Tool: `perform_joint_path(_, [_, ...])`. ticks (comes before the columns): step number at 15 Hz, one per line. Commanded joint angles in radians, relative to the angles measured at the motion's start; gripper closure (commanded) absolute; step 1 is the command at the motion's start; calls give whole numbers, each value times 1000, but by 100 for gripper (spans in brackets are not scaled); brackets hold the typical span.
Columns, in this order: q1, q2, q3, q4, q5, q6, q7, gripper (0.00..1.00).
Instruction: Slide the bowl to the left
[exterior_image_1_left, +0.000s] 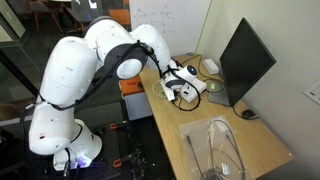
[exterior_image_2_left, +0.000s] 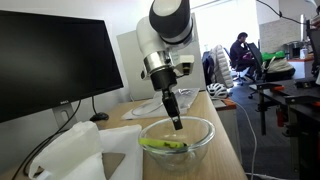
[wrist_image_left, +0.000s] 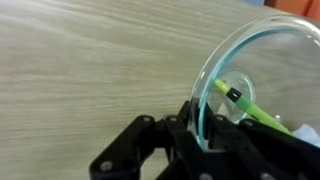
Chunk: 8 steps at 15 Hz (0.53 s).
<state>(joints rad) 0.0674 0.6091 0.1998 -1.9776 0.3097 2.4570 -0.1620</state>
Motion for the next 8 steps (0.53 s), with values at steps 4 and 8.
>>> perform_joint_path(4, [16, 32, -1, 52, -8, 24, 47, 63])
perform_joint_path(8, [-2, 1, 8, 47, 7, 21, 35, 39])
